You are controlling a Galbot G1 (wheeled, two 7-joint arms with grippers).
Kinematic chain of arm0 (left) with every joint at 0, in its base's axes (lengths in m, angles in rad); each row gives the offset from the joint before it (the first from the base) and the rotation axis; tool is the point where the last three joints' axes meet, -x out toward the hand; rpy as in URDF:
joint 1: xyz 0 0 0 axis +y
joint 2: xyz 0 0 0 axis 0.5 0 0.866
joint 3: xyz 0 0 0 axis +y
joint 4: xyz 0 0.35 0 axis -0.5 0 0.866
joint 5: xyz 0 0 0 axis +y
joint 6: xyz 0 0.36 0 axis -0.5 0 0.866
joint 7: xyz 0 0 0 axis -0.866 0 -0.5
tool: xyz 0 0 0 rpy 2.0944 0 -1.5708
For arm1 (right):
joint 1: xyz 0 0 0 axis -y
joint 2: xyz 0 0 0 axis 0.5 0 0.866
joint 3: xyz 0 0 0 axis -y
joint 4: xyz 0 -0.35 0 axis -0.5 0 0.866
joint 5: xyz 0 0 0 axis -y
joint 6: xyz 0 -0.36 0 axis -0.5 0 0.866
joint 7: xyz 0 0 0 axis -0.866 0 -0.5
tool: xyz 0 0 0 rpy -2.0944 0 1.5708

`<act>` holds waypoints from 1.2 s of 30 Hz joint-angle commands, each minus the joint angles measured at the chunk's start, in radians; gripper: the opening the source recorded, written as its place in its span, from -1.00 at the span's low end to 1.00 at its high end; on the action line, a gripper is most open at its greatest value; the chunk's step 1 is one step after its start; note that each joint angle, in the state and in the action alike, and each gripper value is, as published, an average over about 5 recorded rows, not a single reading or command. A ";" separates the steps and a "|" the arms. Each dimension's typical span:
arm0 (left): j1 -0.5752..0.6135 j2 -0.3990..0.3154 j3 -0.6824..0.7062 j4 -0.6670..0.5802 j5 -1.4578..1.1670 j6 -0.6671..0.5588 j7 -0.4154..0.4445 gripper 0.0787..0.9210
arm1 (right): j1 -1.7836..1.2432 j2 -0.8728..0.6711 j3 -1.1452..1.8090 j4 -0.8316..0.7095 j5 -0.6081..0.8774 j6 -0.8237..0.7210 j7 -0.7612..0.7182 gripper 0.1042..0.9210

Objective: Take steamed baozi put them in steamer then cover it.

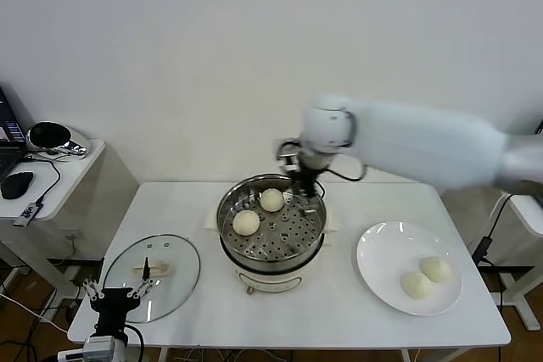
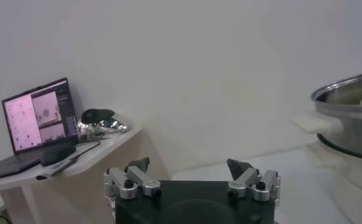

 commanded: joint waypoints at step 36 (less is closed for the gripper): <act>0.011 -0.006 -0.019 -0.001 0.012 0.005 0.002 0.77 | -1.006 -0.455 0.673 -0.056 -0.545 0.364 0.039 0.76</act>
